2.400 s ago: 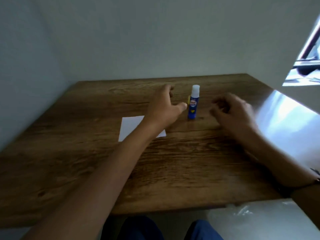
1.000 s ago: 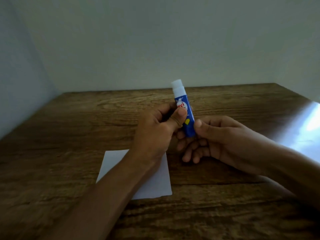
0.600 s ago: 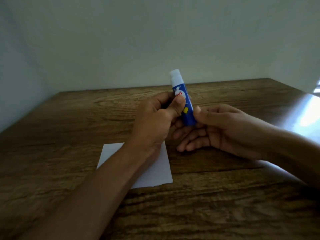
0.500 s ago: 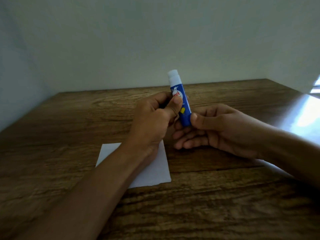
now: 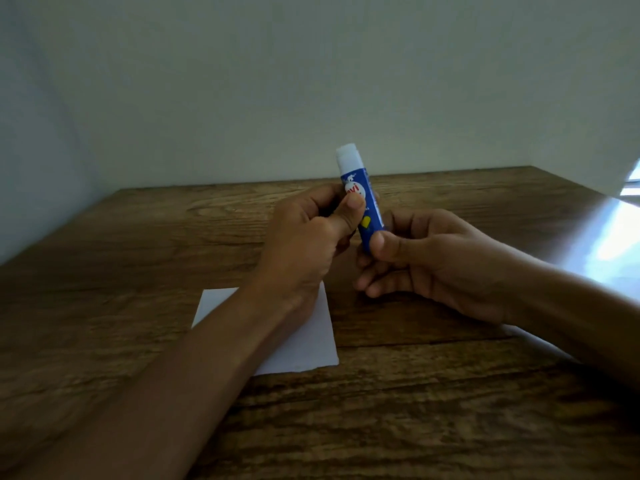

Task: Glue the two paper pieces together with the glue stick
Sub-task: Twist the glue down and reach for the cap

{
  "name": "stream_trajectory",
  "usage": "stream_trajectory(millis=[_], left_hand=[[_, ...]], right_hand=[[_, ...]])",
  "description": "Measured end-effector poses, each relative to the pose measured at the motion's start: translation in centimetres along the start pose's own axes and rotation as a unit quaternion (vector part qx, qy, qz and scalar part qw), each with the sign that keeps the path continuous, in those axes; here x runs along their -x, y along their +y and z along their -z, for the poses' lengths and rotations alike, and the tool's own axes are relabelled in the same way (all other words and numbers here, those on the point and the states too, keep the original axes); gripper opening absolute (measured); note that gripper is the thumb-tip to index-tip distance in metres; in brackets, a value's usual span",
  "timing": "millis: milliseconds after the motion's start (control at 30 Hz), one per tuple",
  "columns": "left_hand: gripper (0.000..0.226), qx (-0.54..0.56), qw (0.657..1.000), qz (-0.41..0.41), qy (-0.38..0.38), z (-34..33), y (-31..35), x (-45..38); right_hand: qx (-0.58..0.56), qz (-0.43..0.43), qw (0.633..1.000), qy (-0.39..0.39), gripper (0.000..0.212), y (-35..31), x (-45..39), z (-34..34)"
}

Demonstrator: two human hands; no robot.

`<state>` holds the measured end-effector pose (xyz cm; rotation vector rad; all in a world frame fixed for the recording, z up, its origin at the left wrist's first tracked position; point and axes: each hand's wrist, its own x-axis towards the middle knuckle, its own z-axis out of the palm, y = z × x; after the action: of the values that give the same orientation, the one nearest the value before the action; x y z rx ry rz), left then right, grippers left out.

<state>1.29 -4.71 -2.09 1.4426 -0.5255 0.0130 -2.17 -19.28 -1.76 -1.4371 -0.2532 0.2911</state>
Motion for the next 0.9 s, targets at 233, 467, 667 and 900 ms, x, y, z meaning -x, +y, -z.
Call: stream_trajectory(millis=[233, 467, 667, 900], left_hand=[[0.015, 0.010, 1.000, 0.006, -0.001, 0.13, 0.22, 0.08], [0.014, 0.003, 1.000, -0.011, 0.004, -0.17, 0.56, 0.13], [0.015, -0.009, 1.000, -0.008, -0.010, -0.08, 0.43, 0.26], [0.016, -0.001, 1.000, -0.006, -0.011, -0.04, 0.44, 0.05]], right_hand=[[-0.010, -0.026, 0.998, -0.060, 0.041, -0.39, 0.21, 0.16], [0.050, 0.010, 0.999, 0.006, 0.038, -0.11, 0.06, -0.20], [0.028, -0.002, 0.999, -0.039, 0.033, -0.33, 0.32, 0.04], [0.046, -0.005, 0.999, -0.009, 0.047, -0.43, 0.14, -0.46]])
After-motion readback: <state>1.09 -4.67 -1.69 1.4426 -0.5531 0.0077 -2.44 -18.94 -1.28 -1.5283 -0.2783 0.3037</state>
